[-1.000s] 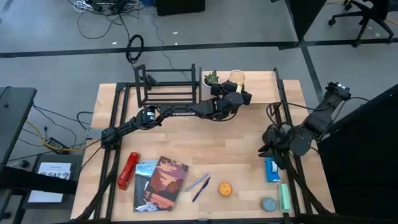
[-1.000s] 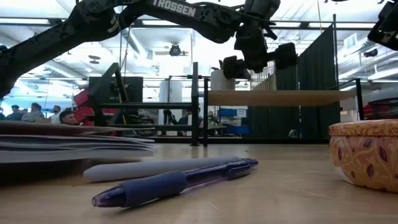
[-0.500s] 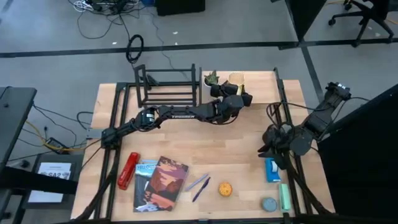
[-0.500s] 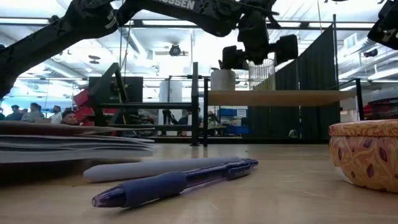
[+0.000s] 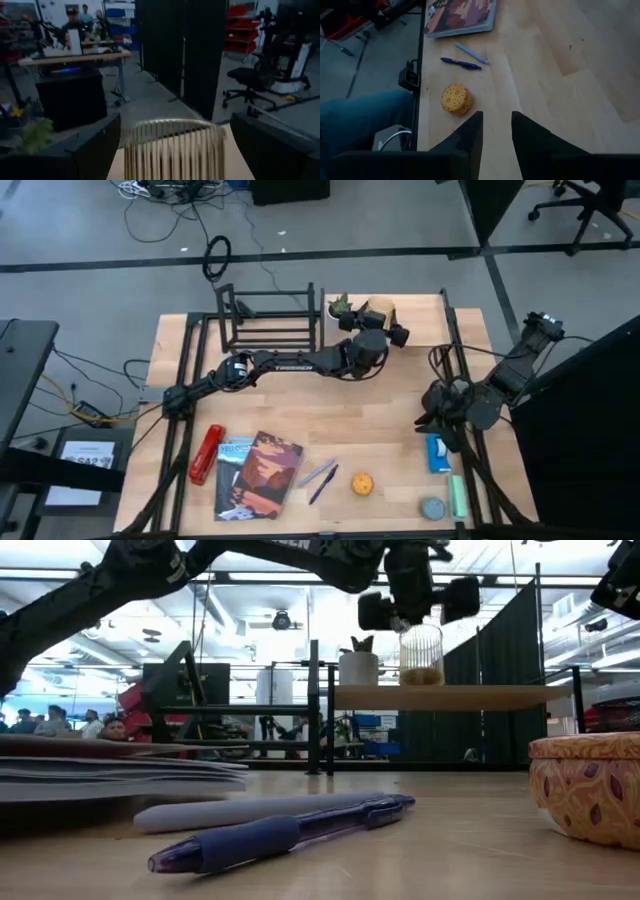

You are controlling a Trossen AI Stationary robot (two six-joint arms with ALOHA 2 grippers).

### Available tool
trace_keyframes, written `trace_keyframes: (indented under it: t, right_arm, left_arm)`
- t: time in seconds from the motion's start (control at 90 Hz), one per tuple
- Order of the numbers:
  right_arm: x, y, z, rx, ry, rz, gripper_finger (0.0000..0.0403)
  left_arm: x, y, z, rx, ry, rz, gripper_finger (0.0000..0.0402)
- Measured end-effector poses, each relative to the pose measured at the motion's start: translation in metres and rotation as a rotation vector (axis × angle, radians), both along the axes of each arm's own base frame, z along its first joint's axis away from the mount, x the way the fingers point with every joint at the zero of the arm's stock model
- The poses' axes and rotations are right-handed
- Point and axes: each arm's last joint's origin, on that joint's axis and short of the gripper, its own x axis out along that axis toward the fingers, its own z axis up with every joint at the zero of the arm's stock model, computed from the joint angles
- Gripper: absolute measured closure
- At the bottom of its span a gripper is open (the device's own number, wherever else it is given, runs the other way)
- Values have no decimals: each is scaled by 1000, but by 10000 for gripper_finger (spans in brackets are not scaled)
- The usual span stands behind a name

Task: Stock shelves
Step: Put the yellow pen organizer on the shelf, then put the black pen organizer on the shelf

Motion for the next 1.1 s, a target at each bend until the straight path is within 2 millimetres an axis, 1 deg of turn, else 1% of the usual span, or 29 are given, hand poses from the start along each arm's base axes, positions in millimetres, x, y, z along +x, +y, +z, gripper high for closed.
trace_keyframes:
  t: [0.267,0.433,0.678,0.789,0.844,0.911,0.944,1.0,1.056,1.1]
  right_arm:
    - [0,0,0,-1,0,0,328]
    - [0,0,0,-3,-1,-2,328]
    - [0,0,0,-9,-8,-13,328]
    - [0,0,0,-11,-8,-13,328]
    - [0,0,0,-15,-9,-9,328]
    - [0,0,0,-17,-10,-8,328]
    - [0,0,0,-17,-10,-9,328]
    - [0,0,0,-19,-10,-7,328]
    - [0,0,0,-24,-11,-3,328]
    - [0,0,0,-27,-11,-1,328]
  left_arm:
    - [0,0,-4,-8,39,13,53]
    - [0,0,-2,4,41,13,53]
    - [-3,-2,19,128,53,12,53]
    - [-4,-9,29,214,81,-23,53]
    - [-4,-18,34,269,132,-78,53]
    - [-5,-39,44,349,221,-163,55]
    - [-6,-53,49,386,276,-204,58]
    - [-10,-81,58,436,405,-278,71]
    - [-18,-108,65,449,535,-356,90]
    - [-26,-129,67,423,601,-437,113]
